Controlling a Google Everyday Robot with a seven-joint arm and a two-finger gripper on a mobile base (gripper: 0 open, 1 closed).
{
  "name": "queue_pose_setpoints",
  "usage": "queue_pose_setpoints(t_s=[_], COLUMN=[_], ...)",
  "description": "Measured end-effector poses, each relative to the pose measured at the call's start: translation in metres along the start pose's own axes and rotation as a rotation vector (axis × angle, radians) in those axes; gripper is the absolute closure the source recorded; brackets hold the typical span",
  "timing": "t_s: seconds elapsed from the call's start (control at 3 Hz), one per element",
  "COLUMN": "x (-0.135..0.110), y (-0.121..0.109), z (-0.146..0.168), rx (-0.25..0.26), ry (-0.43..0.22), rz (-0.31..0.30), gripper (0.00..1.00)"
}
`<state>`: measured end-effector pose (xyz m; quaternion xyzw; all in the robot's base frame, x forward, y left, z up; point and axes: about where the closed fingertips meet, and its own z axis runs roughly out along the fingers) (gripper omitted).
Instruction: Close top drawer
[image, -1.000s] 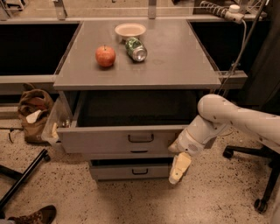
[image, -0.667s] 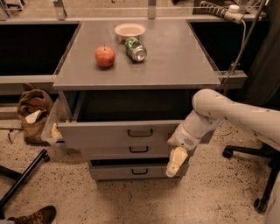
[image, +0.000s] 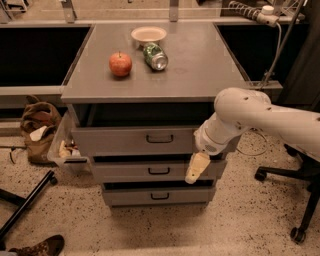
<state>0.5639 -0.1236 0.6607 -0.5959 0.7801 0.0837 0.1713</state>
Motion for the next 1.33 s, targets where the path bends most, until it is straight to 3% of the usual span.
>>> queue_pose_setpoints(t_s=[0.33,0.67,1.0,1.33], x=[0.0,-0.001,-0.006,-0.006], y=[0.0,-0.011,-0.05,-0.053], z=[0.0,0.004,-0.003,-0.004], rx=[0.0,0.026,0.122,0.13], ry=[0.0,0.045,0.065,0.068], rz=[0.0,-0.01,-0.005,-0.005], gripper=[0.0,0.0,0.0,0.0])
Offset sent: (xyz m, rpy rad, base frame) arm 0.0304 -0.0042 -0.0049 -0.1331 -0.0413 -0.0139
